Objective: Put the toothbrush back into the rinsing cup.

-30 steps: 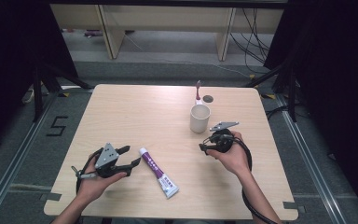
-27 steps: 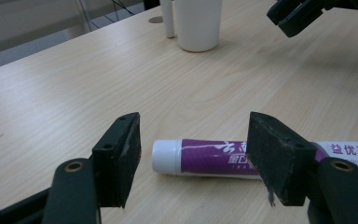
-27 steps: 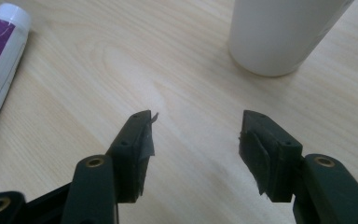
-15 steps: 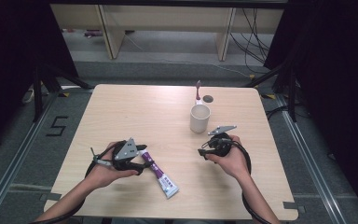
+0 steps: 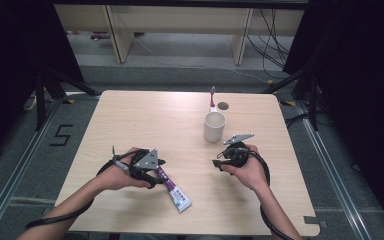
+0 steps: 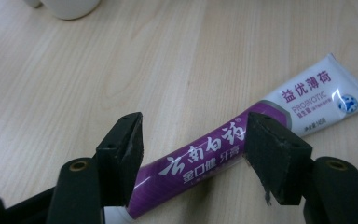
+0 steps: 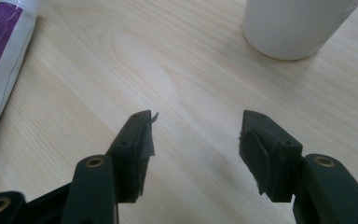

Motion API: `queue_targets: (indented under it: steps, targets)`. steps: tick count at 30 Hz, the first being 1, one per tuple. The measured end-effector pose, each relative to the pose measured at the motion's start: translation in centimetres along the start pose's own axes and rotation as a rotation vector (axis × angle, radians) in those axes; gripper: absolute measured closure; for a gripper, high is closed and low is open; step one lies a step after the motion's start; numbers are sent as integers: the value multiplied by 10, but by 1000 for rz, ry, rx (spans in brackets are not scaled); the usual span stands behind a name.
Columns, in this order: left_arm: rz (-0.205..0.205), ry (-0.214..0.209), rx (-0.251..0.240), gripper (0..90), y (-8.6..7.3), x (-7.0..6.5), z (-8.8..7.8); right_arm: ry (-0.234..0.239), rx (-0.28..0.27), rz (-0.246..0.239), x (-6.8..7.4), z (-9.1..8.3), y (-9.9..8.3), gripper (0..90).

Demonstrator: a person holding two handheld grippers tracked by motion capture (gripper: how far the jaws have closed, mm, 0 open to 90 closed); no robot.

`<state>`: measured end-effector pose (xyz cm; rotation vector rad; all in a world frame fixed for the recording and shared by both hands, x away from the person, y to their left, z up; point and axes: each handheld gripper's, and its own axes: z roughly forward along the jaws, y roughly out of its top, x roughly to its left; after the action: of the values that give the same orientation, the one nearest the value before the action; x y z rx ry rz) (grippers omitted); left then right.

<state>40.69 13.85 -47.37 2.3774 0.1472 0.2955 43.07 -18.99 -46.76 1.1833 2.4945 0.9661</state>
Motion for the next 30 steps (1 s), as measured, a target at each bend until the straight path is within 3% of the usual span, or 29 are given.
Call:
queue_targets:
  steps: [1, 4, 6, 7, 8, 10, 14, 16, 18, 22, 30]
  targets:
    - [28, -5, 24, 377, 2, 2, 1, 0, -3, -3, 0, 0, 0, 447]
    - [51, -33, 56, 381, 6, 5, 2, 3, -12, 5, 1, 1, 0, 447]
    - [62, -53, 64, 383, 7, 6, 4, 3, 0, 0, 0, -1, 1, 448]
    - [47, -61, 57, 385, 7, 5, 6, 2, -6, -9, -1, -1, 0, 447]
    - [70, -81, 87, 386, 8, 6, 5, 2, -3, -10, -1, -1, 0, 447]
    - [79, -88, 88, 388, 8, 6, 7, 4, -1, -11, -1, -1, 0, 447]
    - [94, -111, 108, 388, 9, 4, 10, 0, 11, 20, 0, -2, 1, 447]
    - [98, -120, 116, 389, 9, 3, 12, -3, -1, -5, -1, -1, 1, 447]
    - [112, -144, 140, 390, 10, 4, 14, 6, 11, 27, 2, -1, 1, 447]
    - [148, -142, 174, 387, 11, 7, 15, 8, 12, 28, 2, -1, 1, 447]
    - [177, -167, 198, 395, 15, 7, 17, 6, 13, 29, 1, -2, 1, 447]
